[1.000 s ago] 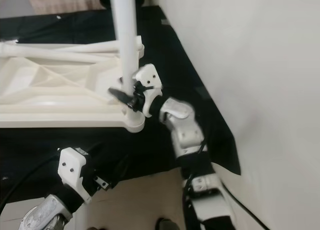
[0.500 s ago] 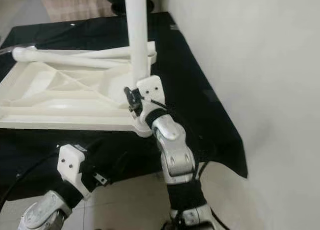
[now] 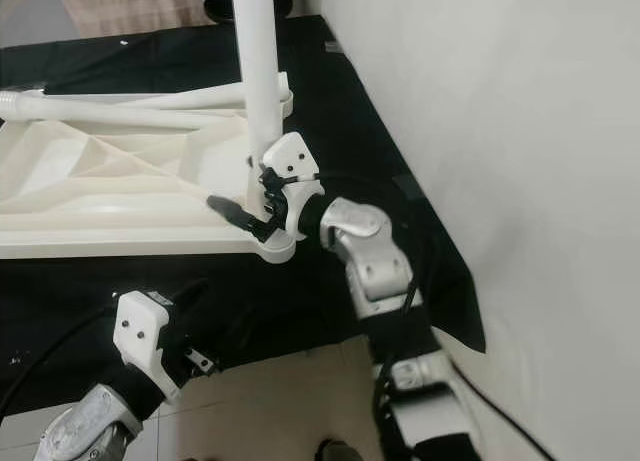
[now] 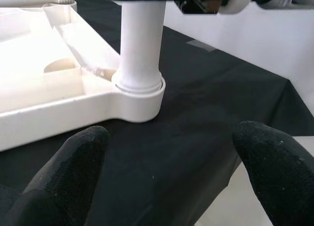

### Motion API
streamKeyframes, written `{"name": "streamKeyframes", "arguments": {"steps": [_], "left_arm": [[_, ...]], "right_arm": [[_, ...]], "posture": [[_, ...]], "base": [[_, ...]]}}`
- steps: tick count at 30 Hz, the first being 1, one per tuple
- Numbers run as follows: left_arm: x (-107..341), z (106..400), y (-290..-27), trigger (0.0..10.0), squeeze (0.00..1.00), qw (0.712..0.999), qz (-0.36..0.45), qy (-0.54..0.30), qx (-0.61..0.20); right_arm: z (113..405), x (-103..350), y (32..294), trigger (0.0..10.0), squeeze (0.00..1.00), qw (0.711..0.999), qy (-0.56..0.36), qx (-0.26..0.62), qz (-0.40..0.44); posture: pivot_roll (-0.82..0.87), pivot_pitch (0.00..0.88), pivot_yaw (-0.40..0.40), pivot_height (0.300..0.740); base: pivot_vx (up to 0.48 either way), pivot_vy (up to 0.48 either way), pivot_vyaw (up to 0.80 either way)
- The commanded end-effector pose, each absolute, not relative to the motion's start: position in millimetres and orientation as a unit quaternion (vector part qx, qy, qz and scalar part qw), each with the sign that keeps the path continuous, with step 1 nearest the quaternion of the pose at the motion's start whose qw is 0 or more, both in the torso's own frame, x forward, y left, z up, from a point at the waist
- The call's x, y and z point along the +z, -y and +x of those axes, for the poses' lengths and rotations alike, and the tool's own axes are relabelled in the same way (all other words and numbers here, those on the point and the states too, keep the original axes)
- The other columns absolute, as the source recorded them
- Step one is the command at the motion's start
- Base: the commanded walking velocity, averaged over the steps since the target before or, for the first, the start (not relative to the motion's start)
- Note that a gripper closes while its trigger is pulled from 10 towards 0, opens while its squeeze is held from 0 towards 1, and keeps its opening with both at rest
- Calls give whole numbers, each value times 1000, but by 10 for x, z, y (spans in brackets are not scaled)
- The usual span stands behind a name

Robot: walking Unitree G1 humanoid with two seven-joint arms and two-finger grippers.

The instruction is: Building children table

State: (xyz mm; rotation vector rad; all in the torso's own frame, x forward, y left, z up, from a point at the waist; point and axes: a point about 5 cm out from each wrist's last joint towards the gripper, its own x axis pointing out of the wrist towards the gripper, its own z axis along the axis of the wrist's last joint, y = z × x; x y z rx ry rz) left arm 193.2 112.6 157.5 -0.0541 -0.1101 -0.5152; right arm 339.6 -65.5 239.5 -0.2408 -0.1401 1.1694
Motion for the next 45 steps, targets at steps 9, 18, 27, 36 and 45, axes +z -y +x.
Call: {"name": "streamKeyframes", "arguments": {"steps": [9,18,27,36,45], "left_arm": [[1570,1798,-1118,10000,0,966,-26,39,-253],[1570,1736,-1120,10000,0,966,-27,30,-257],[1558,1723,-1105,10000,0,966,-29,27,-257],[1556,1756,-1135,10000,0,966,-30,27,-256],[1521,1884,-1123,10000,0,963,-29,31,-266]], "right_arm": [[3508,2616,615,6118,0,741,66,659,-112],[3498,2585,714,0,0,697,48,709,-98],[3535,2439,879,0,0,757,55,642,-105],[3051,1673,1121,0,0,983,-74,144,-82],[3173,1842,760,0,0,975,-28,211,-68]], "posture": [[89,253,-47,740],[93,270,-40,740],[87,264,-52,740],[45,252,-31,740],[40,196,-30,740]], "base": [[0,0,0],[0,0,0],[0,0,0],[0,0,0],[0,0,0]]}}
